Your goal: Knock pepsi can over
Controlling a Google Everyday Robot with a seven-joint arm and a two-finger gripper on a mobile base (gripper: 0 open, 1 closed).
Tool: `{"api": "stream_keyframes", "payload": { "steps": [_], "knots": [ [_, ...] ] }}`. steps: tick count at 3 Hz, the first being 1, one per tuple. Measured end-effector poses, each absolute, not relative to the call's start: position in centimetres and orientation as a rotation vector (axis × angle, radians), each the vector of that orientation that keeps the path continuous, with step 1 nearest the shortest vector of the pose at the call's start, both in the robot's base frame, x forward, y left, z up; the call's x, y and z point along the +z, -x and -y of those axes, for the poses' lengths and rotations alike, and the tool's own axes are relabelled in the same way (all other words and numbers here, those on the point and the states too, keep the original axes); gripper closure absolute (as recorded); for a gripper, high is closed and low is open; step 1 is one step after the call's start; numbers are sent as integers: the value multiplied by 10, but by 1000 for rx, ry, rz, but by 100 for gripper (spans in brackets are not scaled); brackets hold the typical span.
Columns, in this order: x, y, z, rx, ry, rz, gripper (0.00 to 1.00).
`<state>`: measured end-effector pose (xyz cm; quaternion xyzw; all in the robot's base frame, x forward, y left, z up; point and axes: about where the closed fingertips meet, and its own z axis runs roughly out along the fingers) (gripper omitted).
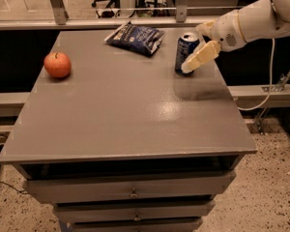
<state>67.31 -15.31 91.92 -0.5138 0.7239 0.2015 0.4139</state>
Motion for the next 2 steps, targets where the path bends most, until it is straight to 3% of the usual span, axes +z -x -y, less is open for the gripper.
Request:
{"api": "stream_keyframes", "payload": {
  "steps": [2],
  "knots": [
    [901,-667,130,720,1278,-1753,0]
  ]
}}
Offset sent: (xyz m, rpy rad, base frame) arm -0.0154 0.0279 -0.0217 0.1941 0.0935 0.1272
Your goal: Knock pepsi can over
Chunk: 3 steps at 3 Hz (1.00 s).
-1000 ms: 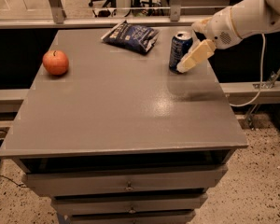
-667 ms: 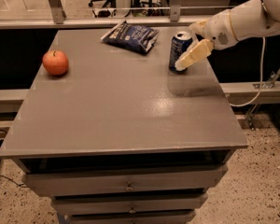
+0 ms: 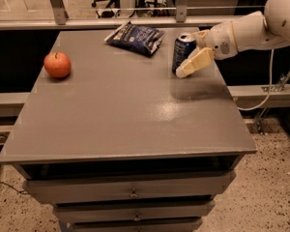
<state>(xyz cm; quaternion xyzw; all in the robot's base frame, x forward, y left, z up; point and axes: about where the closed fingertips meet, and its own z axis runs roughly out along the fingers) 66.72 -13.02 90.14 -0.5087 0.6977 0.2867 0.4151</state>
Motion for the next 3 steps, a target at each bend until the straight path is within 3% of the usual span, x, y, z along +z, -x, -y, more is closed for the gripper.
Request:
{"api": "stream_keyframes", "payload": {
  "steps": [3],
  "knots": [
    [939,-592,85,920,1429,-1585,0]
  ]
}}
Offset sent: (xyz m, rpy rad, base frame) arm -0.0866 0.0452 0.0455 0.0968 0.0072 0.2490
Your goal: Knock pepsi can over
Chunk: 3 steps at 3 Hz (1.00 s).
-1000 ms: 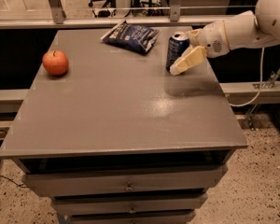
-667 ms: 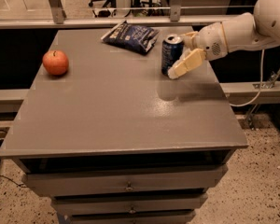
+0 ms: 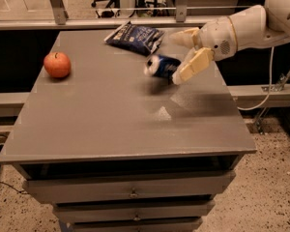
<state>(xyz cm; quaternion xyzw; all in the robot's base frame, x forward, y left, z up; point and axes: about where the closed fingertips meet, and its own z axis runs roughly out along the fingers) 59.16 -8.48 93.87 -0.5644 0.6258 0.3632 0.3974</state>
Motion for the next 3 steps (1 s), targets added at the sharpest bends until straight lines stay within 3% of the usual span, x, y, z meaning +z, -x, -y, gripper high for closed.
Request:
{"api": "stream_keyframes", "payload": {
  "steps": [3],
  "knots": [
    [963,-551,67,979,1502,-1515,0]
  ]
}}
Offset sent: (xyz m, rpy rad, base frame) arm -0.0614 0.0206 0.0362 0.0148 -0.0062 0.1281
